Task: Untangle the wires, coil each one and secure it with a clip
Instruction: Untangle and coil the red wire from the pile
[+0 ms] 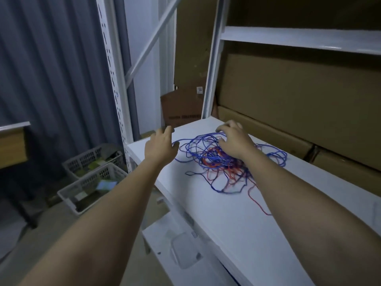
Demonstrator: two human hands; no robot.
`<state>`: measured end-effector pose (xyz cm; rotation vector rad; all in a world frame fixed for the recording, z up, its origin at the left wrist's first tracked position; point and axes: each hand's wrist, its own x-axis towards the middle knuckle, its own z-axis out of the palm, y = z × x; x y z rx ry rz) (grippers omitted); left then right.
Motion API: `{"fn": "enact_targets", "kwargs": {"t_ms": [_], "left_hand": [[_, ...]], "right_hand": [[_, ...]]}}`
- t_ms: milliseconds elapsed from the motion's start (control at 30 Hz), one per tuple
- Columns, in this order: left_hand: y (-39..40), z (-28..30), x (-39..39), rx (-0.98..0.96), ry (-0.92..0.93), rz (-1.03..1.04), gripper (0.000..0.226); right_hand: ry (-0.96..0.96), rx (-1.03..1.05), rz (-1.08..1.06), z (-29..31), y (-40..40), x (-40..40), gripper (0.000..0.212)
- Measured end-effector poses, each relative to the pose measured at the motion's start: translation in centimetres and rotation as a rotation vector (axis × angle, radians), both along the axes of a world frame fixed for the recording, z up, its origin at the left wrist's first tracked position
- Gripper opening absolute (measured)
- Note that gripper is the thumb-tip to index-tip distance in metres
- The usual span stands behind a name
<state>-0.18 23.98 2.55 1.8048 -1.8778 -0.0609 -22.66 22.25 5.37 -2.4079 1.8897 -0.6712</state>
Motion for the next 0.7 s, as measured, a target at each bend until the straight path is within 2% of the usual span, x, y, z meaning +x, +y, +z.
{"fn": "enact_targets", "kwargs": {"t_ms": [200,400,500,600,700], "left_hand": [[-8.4,-1.8,1.0,0.017,0.051,-0.161,0.043],[-11.0,-3.7,0.7,0.037,0.06,-0.409,0.037],[-11.3,-3.7,-0.5,-0.08,0.077,-0.579,0.033],[-10.4,-3.2,-2.6,-0.206,0.095,-0.747,0.031],[-8.4,-2.6,-5.4,-0.27,0.123,-0.886,0.029]], "right_hand": [[0.002,0.042,0.083,-1.7,-7.7,3.3,0.031],[-0.028,0.02,0.048,-3.7,-8.2,4.0,0.027],[-0.078,-0.079,-0.078,-3.9,-5.7,3.0,0.024],[-0.128,-0.162,-0.308,-4.4,-1.0,1.6,0.026],[-0.19,-0.124,-0.569,-5.4,5.1,-0.1,0.029]]}}
